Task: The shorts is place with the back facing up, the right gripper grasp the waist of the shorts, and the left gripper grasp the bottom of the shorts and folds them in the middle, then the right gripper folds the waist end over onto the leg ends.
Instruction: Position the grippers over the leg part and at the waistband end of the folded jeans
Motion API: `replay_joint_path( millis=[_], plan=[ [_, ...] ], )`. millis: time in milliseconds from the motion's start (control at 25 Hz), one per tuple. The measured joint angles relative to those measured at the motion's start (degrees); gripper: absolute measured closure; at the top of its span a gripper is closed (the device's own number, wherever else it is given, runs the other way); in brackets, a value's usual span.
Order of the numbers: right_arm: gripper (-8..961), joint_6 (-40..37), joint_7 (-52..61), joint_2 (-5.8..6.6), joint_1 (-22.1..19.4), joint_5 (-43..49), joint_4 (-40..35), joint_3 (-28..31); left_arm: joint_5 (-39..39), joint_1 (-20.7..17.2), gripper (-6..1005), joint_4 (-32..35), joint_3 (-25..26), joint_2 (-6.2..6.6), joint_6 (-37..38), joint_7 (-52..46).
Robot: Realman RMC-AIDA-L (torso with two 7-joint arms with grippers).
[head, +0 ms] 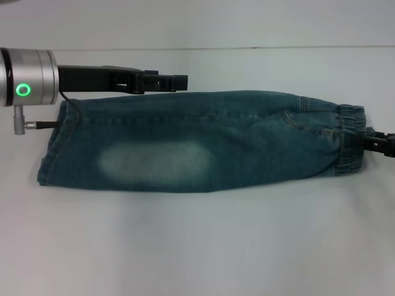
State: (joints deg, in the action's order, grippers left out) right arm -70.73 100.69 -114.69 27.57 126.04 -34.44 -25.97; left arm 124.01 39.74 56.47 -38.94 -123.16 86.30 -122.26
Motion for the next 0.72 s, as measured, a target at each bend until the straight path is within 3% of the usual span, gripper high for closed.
replay_joint_path(
  millis=[720],
  plan=[
    [205, -2.3, 0.3, -0.52, 0.5, -0.7, -0.1, 0.7, 0.0, 0.0, 75, -0.1, 0.0, 0.21, 0.0, 0.1]
  ],
)
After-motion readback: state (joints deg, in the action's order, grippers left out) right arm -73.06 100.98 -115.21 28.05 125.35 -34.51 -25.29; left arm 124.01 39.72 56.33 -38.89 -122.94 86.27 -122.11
